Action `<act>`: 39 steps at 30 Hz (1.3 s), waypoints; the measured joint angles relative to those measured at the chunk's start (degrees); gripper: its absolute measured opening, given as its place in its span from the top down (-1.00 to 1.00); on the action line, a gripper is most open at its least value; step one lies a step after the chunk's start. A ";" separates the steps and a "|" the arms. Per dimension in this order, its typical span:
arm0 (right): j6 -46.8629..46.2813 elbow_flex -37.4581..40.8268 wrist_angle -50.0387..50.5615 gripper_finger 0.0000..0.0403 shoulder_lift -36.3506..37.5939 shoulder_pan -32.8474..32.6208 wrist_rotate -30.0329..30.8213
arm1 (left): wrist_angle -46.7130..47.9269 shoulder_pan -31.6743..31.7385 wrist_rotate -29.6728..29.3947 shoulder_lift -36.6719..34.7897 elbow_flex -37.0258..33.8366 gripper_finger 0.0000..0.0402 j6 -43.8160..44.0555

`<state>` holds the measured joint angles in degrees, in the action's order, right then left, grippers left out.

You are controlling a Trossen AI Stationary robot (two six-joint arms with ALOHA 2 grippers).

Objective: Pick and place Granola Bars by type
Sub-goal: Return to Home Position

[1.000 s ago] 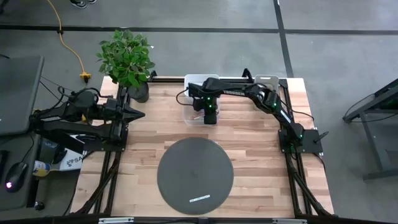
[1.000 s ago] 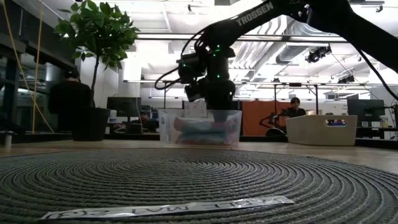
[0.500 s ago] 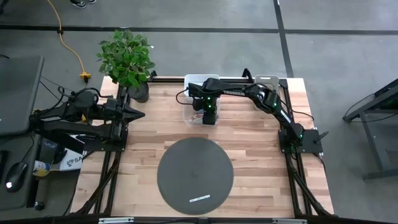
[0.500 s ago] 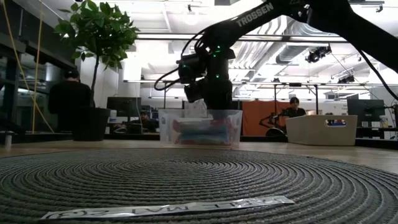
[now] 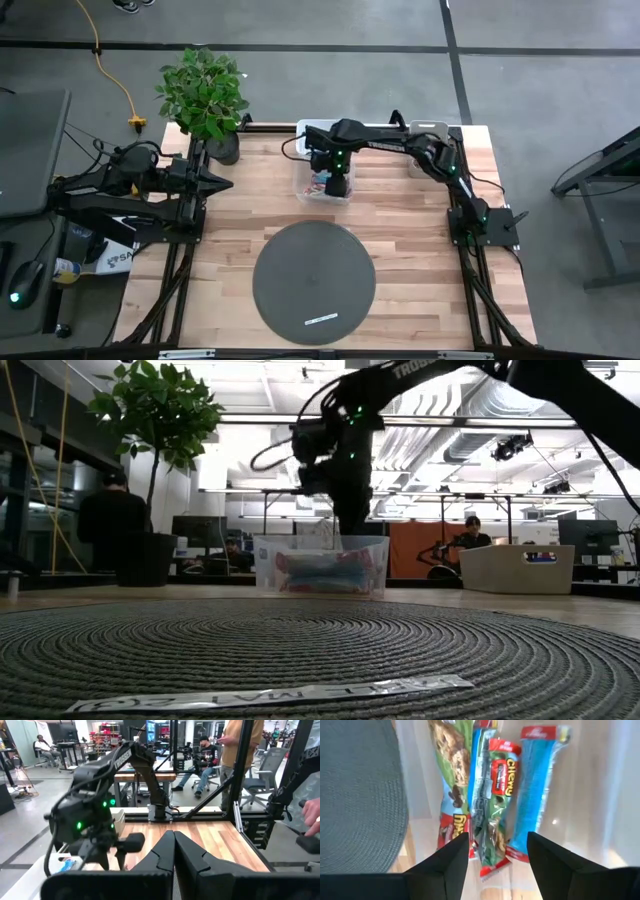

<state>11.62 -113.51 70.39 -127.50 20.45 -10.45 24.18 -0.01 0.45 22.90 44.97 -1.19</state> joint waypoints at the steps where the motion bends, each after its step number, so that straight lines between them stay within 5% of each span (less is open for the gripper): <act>1: 0.00 0.00 0.02 0.08 0.83 0.00 0.28 | -0.02 0.00 -0.02 0.02 0.00 1.00 0.00; 10: -2.83 0.00 -0.14 0.28 8.88 -1.74 0.39 | -0.02 0.00 -0.01 0.00 -0.02 1.00 0.00; 22: -6.78 -0.07 -0.18 0.97 21.88 -11.65 0.89 | -0.02 0.00 0.00 0.00 0.00 1.00 0.00; 39: -12.78 -0.02 -6.95 1.00 36.36 -20.57 5.68 | -0.02 0.00 -0.02 0.02 0.00 1.00 0.02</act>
<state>-1.17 -113.54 63.45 -91.14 -0.12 -4.76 24.16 -0.01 0.43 22.92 44.97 -1.17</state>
